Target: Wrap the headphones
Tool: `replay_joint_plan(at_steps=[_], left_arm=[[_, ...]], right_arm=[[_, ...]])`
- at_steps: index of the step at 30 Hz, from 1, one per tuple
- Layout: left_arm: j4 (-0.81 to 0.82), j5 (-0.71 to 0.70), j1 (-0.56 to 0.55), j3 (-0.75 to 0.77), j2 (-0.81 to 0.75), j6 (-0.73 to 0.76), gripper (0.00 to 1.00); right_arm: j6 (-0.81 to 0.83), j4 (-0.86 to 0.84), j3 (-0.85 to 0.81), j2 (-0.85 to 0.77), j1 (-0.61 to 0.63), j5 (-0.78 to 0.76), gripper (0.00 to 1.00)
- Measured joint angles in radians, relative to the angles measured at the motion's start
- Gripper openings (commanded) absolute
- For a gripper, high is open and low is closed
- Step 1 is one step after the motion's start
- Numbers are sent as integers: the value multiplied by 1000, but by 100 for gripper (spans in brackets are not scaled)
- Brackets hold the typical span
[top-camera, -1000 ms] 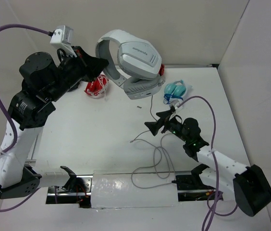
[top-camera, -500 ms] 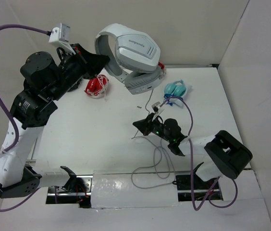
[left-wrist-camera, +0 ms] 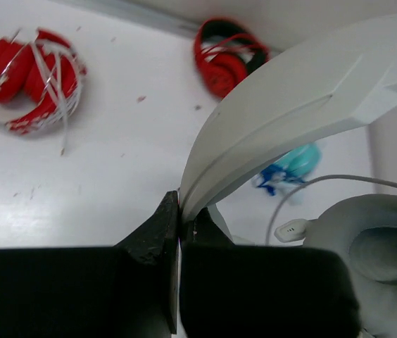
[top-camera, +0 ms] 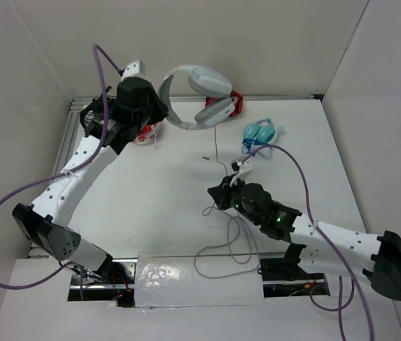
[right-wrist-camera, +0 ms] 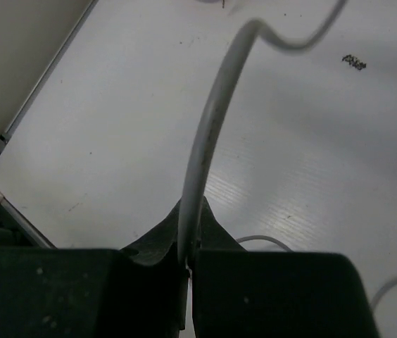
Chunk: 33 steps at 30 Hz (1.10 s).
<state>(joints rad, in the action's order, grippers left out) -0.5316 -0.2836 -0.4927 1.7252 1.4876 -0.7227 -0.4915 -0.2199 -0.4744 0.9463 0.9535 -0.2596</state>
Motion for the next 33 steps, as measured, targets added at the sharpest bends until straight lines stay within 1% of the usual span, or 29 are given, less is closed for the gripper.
replay_joint_plan(at_steps=[3, 5, 8, 10, 14, 16, 19, 21, 23, 27, 30, 33], left_arm=[[-26, -40, -3, -72, 13, -6, 0], [-26, -54, -3, -109, 16, -14, 0], [-14, -67, -6, -155, 16, -17, 0], [2, -73, -10, -183, 16, -18, 0], [26, -85, -20, -229, 16, -8, 0], [34, -87, -21, -243, 16, 8, 0], [80, -79, -24, -286, 15, 58, 0], [130, -56, -25, -343, 8, 98, 0], [185, -16, -25, -435, -21, 148, 0], [210, 81, -41, -597, -109, 232, 0], [230, 156, -72, -671, -195, 293, 0], [256, 219, -114, -694, -263, 338, 0]], right_arm=[[4, 247, -166, -26, 95, -132, 0], [8, 390, -282, -15, 154, -204, 0], [10, 580, -447, 55, 217, -281, 0], [12, 705, -548, 137, 256, -339, 0], [51, 893, -674, 275, 334, -399, 0], [89, 952, -707, 303, 364, -407, 0], [178, 992, -750, 293, 380, -420, 0], [249, 987, -766, 258, 364, -426, 0], [324, 976, -769, 204, 325, -424, 0], [448, 948, -769, 82, 145, -400, 0], [526, 928, -770, 30, 32, -372, 0], [617, 901, -780, 20, -21, -318, 0]])
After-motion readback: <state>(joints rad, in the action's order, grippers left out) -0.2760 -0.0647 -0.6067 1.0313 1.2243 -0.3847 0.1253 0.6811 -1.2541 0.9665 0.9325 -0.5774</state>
